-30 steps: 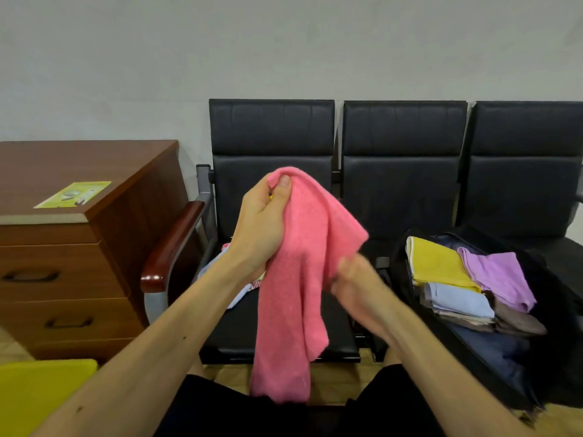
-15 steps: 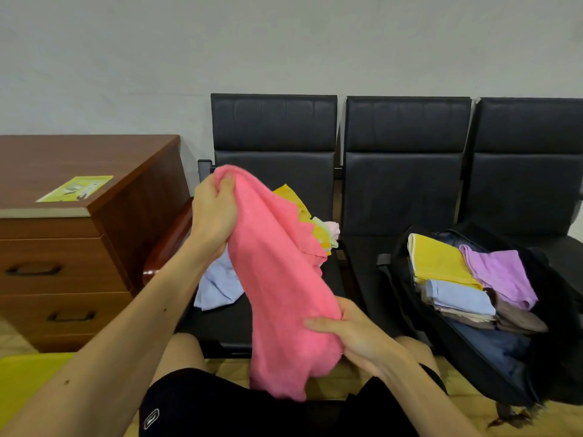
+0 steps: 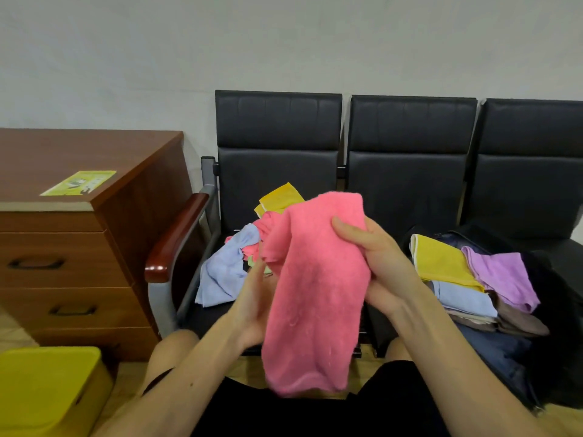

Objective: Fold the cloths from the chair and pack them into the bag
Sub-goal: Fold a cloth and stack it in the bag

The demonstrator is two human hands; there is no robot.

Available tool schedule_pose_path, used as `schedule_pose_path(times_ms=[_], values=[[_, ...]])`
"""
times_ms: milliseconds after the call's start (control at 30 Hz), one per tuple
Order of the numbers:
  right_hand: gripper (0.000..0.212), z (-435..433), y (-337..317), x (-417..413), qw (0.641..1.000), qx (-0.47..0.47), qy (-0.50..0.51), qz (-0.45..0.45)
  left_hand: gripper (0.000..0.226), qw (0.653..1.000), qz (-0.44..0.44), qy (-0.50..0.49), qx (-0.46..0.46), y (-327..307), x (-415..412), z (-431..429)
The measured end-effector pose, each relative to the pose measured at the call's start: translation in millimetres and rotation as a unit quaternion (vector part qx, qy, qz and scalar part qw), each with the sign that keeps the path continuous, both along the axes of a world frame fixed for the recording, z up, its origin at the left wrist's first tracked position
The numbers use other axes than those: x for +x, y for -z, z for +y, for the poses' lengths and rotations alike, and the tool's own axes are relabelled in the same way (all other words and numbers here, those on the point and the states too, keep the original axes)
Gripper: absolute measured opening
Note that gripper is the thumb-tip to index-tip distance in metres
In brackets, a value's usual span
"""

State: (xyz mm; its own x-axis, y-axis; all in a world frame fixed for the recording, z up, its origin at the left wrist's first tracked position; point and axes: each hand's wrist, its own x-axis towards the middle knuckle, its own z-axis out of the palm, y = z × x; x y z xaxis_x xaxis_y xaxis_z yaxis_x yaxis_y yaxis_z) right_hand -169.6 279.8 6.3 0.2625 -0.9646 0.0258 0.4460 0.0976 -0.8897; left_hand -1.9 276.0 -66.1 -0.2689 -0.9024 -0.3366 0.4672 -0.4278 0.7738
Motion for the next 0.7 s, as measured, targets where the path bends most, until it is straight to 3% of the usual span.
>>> schedule_pose_path(times_ms=[100, 167, 333, 433, 533, 600, 700], values=[[0.049, -4, -7, -8, 1.000, 0.004, 0.027, -0.009, 0.061, 0.999, -0.035, 0.023, -0.019, 5, -4, 12], [0.050, -9, -7, -14, 0.998, 0.011, 0.060, -0.001, 0.066, 0.997, -0.007, 0.071, 0.008, 6, 0, 16], [0.045, -21, -4, -26, 0.993, 0.054, 0.104, -0.023, 0.047, 0.985, -0.018, 0.164, -0.051, 3, 18, 22], [0.048, -24, 10, -26, 0.986, 0.106, 0.091, -0.092, 0.015, 0.992, -0.024, 0.100, -0.067, -10, 17, 20], [0.071, -2, 44, -4, 0.982, 0.140, -0.052, -0.114, 0.024, 0.993, -0.058, 0.012, -0.102, -26, 10, 12], [0.062, 14, 63, 6, 0.974, 0.180, -0.110, -0.081, 0.022, 0.988, -0.091, -0.012, -0.126, -32, 9, 5], [0.039, 12, 64, 7, 0.989, 0.130, -0.062, 0.014, 0.032, 0.983, -0.134, -0.023, -0.123, -31, 13, -3]])
